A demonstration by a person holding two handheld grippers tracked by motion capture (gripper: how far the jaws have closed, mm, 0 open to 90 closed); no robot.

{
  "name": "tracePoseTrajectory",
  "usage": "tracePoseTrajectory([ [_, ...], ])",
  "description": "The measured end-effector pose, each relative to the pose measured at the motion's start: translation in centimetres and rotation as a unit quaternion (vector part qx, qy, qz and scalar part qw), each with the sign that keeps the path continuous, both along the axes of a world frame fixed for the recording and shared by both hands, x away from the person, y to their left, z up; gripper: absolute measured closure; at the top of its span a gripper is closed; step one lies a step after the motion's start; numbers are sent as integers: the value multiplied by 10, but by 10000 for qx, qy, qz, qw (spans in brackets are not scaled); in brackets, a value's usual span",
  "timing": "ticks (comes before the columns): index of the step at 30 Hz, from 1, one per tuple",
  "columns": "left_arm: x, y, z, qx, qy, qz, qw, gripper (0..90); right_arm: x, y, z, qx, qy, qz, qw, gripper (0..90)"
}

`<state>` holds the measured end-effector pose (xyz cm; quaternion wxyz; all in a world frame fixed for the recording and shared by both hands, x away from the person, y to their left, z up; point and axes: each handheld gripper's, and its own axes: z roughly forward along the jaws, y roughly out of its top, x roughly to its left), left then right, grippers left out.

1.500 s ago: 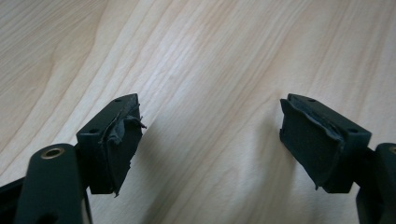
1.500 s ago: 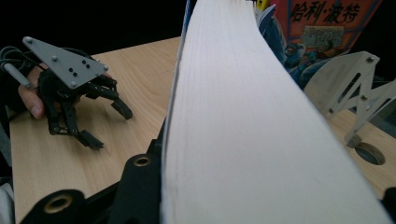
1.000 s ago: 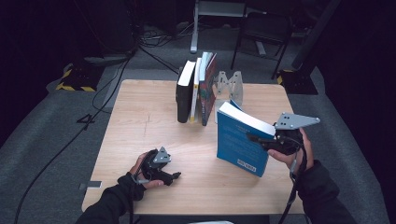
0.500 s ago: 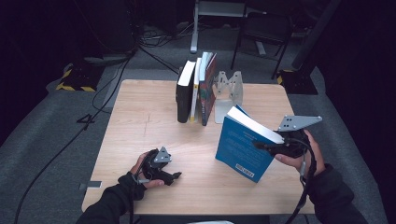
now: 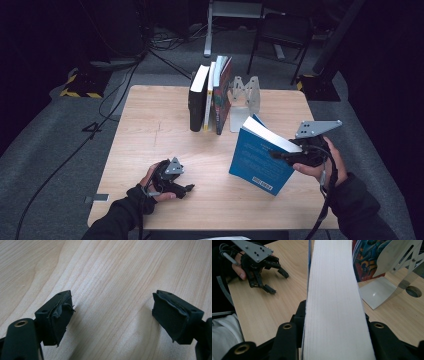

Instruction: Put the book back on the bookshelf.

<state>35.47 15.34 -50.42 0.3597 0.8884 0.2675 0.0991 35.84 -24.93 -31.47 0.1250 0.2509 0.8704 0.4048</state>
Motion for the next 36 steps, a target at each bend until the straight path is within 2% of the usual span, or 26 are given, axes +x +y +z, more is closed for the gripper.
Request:
tracePoseTrajectory([
  [4,0,0,0,4,5,-12,10000,169,-3,4,2,-55,-112,-107,9999,606],
  [13,0,0,0,4,6,-3,10000,169,2,5,7,-108,-182,-363,9991,607],
  [19,0,0,0,4,6,-6,10000,169,10,8,11,-205,-269,-531,9980,607],
  [25,0,0,0,5,7,-12,10000,168,19,10,18,-203,-348,-712,9966,606],
  [28,0,0,0,6,8,-17,10000,168,26,15,22,-226,-453,-812,9954,606],
  [32,0,0,0,-2,9,-13,10000,168,37,17,25,-174,-487,-942,9942,606],
  [36,0,0,0,2,13,-10,10000,168,47,23,28,-229,-512,-1026,9931,606],
])
